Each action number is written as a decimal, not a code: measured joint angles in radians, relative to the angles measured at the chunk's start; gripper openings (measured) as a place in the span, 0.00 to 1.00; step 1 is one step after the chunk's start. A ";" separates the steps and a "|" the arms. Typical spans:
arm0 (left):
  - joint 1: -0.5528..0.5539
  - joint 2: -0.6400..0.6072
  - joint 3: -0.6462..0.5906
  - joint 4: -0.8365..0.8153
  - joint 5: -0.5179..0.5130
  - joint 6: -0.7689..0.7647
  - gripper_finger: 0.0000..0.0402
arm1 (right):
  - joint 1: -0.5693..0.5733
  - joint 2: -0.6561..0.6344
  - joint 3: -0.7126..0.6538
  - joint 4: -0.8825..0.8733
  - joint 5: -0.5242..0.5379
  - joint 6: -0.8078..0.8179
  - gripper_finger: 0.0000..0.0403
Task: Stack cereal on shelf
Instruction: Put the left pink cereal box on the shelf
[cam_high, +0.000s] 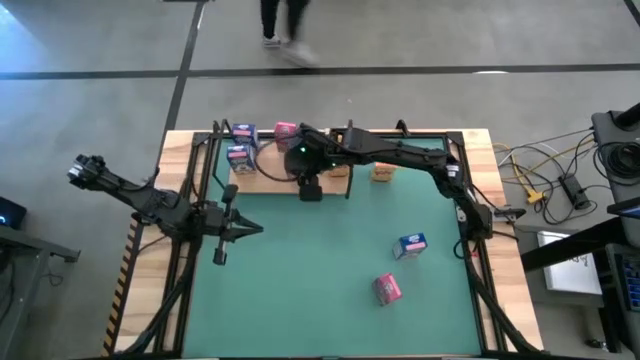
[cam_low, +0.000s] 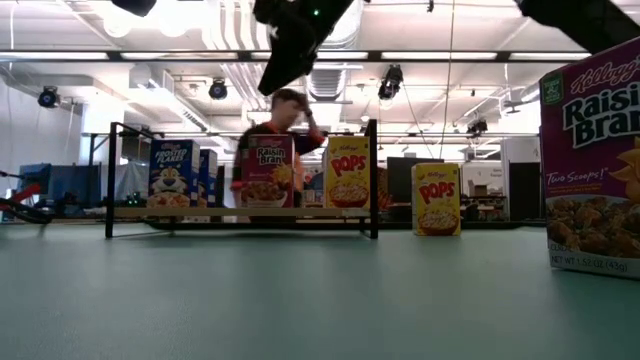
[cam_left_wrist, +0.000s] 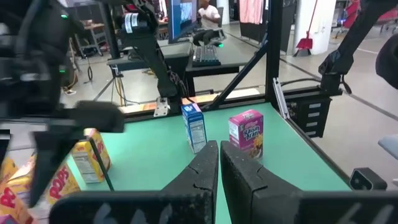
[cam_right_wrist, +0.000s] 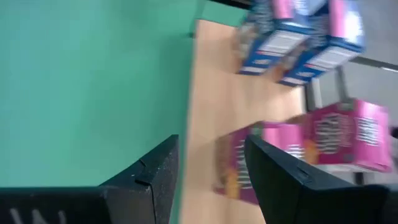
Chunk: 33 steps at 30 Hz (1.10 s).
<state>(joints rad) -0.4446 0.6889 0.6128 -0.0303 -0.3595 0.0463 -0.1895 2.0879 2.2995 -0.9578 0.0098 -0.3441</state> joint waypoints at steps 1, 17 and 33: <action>0.000 0.006 0.000 0.011 -0.001 -0.002 0.00 | 0.007 -0.014 -0.026 0.008 -0.015 -0.001 0.42; 0.002 0.084 0.008 0.064 -0.144 -0.004 0.00 | 0.085 -0.495 -0.977 0.788 -0.093 0.057 0.38; 0.198 0.311 0.044 0.299 -0.205 0.148 0.00 | 0.103 -0.823 -1.605 1.552 -0.151 0.063 0.38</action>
<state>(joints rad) -0.2462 1.0002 0.6573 0.2689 -0.5644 0.1947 -0.0869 1.2653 0.6945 0.5941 -0.1413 -0.2811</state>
